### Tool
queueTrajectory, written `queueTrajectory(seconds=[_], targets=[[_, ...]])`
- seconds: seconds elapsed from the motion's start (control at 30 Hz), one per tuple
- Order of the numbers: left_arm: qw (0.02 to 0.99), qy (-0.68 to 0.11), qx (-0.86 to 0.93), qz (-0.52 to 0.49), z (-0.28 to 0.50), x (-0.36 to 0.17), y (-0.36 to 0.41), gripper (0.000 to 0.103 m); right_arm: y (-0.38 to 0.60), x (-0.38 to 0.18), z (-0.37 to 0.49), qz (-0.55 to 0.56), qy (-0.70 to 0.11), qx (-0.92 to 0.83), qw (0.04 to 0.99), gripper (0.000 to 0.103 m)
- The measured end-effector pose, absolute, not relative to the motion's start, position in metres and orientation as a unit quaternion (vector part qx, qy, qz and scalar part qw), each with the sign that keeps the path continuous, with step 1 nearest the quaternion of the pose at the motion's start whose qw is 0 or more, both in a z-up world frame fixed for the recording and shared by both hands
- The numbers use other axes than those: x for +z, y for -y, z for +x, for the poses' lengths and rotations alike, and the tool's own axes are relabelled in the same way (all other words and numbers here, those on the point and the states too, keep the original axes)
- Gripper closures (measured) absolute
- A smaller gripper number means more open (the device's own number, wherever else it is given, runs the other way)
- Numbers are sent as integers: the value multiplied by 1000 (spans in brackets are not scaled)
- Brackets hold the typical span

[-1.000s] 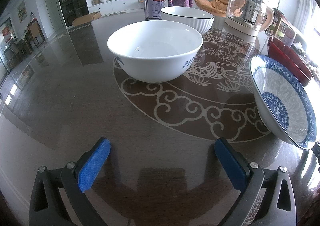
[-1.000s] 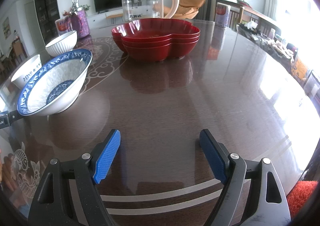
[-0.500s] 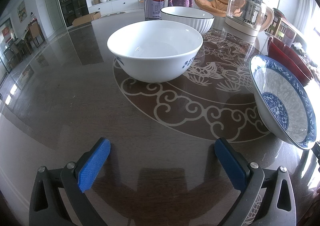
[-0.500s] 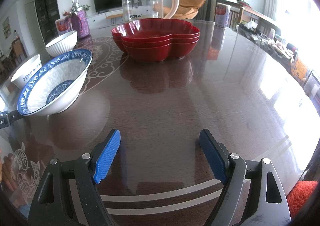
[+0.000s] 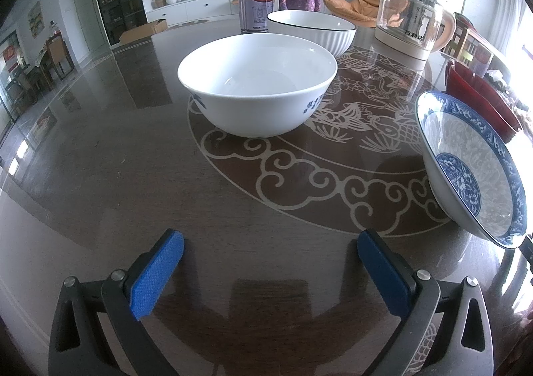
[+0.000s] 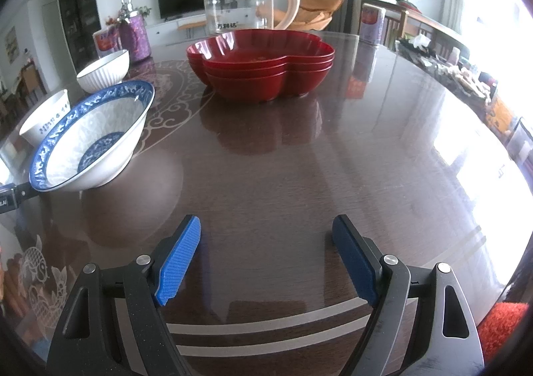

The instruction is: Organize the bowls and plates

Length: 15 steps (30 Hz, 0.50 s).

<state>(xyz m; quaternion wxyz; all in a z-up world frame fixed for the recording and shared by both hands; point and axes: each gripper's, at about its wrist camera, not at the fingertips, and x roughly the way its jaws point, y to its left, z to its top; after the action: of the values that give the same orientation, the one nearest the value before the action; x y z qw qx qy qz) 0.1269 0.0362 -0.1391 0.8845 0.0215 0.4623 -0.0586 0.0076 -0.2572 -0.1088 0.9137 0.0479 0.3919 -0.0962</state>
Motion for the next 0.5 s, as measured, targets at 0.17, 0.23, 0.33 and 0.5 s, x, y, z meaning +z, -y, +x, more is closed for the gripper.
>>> queueTrajectory(seconds=[0.17, 0.23, 0.33, 0.5], targets=[[876, -476, -67, 27, 130, -138, -37, 0, 269, -99, 4, 83, -400, -103, 907, 19], [872, -483, -74, 30, 129, -133, -41, 0, 272, -80, -1, 99, -384, -105, 912, 19], [882, -462, -92, 20, 123, -111, -57, 0, 264, -44, 1, 89, -360, -84, 925, 19], [897, -430, -101, -29, 151, -58, -111, 0, 217, 11, 66, 83, -382, -15, 921, 19]])
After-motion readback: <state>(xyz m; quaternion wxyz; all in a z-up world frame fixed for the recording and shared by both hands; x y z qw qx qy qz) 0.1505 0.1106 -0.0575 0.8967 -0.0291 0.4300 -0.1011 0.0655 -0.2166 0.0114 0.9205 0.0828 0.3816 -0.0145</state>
